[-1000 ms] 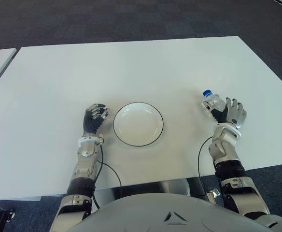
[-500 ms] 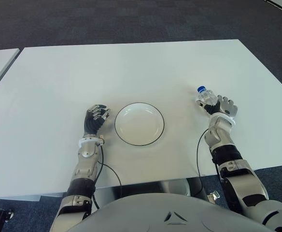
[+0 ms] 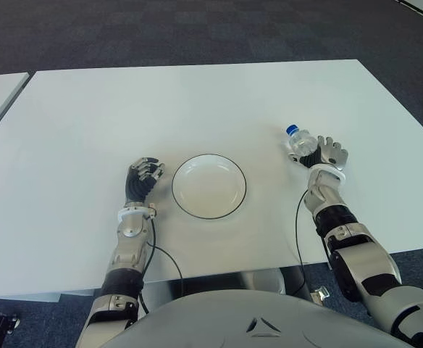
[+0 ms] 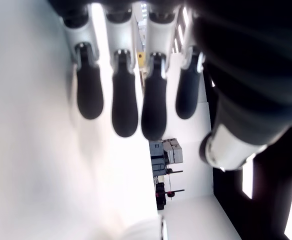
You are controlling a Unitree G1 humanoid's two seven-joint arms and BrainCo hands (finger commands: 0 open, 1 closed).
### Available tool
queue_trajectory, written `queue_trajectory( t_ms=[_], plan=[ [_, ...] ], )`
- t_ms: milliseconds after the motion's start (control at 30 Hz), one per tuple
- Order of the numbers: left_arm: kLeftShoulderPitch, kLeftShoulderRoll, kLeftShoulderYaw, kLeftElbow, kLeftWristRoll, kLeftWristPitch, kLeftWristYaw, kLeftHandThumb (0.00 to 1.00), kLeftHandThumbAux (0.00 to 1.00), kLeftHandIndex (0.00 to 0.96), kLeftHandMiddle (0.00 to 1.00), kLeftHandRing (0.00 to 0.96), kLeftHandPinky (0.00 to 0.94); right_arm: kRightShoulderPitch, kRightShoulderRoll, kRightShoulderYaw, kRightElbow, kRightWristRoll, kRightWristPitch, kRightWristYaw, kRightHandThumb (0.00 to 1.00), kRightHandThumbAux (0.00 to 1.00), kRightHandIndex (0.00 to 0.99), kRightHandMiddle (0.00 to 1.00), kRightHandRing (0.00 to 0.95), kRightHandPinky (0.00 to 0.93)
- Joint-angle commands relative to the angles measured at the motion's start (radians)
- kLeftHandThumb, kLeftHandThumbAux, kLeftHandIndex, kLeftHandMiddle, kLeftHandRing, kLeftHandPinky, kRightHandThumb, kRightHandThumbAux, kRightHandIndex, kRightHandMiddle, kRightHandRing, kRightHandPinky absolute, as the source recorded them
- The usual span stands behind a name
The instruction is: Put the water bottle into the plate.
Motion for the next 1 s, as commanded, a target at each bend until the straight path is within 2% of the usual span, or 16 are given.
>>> queue_trajectory(
  t_ms=[33,500,800,833,867,967,1000],
  plan=[
    [0.038,-0.006,-0.004,0.046,0.01,0.059,0.009,0.706,0.717,0.429,0.562,0.571,0.538,0.125,0.06,0.028,0.103,0.092,-0.017,0.054,0.474,0.409,0.002,0.098,0.122,0.221],
    [0.033,0.0,-0.001,0.043,0.014,0.065,0.005,0.704,0.718,0.428,0.548,0.555,0.516,0.141,0.053,0.01,0.077,0.164,-0.068,-0.031,0.477,0.471,0.074,0.165,0.181,0.253],
    [0.028,-0.007,0.011,0.038,-0.008,0.081,0.001,0.705,0.717,0.428,0.556,0.556,0.521,0.144,0.057,-0.035,0.084,0.235,-0.116,-0.129,0.432,0.532,0.201,0.26,0.264,0.345],
    [0.028,-0.007,0.012,0.04,-0.009,0.073,0.003,0.705,0.717,0.429,0.558,0.557,0.521,0.143,0.06,-0.05,0.089,0.252,-0.13,-0.148,0.446,0.556,0.294,0.318,0.312,0.385],
    [0.027,-0.006,0.012,0.042,-0.009,0.066,0.003,0.706,0.717,0.429,0.559,0.559,0.523,0.143,0.062,-0.063,0.093,0.27,-0.146,-0.166,0.537,0.612,0.344,0.377,0.367,0.432],
    [0.026,-0.006,0.015,0.041,-0.015,0.073,0.001,0.707,0.717,0.429,0.561,0.56,0.527,0.139,0.064,-0.078,0.107,0.299,-0.174,-0.19,0.649,0.68,0.405,0.532,0.53,0.564],
    [0.025,-0.006,0.016,0.04,-0.017,0.076,0.001,0.707,0.717,0.429,0.562,0.56,0.528,0.137,0.064,-0.078,0.112,0.303,-0.179,-0.193,0.661,0.687,0.411,0.551,0.55,0.582]
  ],
)
